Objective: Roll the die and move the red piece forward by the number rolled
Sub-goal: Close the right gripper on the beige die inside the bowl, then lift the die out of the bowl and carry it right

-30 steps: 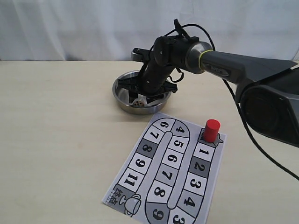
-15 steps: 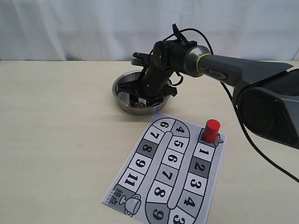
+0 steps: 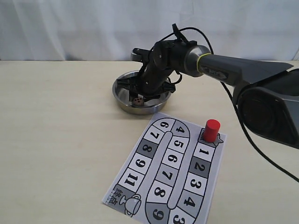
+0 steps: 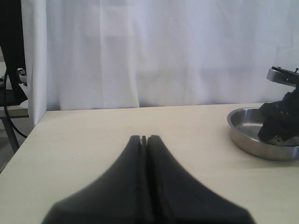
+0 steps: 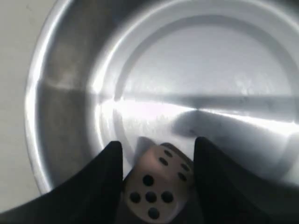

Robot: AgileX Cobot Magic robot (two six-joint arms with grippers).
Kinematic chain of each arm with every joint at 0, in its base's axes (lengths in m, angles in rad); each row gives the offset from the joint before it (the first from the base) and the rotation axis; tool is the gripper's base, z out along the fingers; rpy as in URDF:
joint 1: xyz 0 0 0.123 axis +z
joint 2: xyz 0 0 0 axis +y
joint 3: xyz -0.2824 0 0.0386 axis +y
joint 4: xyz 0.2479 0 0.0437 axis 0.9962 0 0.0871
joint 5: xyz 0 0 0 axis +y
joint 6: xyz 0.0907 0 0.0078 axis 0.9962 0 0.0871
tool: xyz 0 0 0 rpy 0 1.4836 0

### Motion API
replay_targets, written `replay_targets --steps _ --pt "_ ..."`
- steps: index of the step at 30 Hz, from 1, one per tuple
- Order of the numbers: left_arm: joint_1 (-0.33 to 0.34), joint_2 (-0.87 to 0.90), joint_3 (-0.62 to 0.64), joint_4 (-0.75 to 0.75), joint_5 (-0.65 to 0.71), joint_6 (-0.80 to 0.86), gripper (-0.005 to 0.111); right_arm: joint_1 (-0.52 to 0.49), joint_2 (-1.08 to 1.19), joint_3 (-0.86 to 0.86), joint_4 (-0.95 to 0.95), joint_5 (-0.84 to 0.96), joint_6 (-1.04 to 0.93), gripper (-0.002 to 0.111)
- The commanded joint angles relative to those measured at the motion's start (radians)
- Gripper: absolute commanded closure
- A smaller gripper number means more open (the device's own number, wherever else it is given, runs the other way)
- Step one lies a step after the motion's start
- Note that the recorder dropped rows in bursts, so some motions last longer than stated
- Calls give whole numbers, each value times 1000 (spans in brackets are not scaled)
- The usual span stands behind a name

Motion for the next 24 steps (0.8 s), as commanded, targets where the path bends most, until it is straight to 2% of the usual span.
replay_targets --steps 1,13,18,24 --pt "-2 -2 3 -5 -4 -5 107 -3 -48 -5 -41 -9 3 104" --pt "-2 -2 3 -5 -4 -5 107 -3 -218 -5 -257 186 -13 104" --pt "-2 -2 3 -5 -4 -5 107 -13 -290 18 -255 261 -43 104" --pt "-2 -2 3 -5 -4 -5 107 -25 -399 187 -278 257 -54 104"
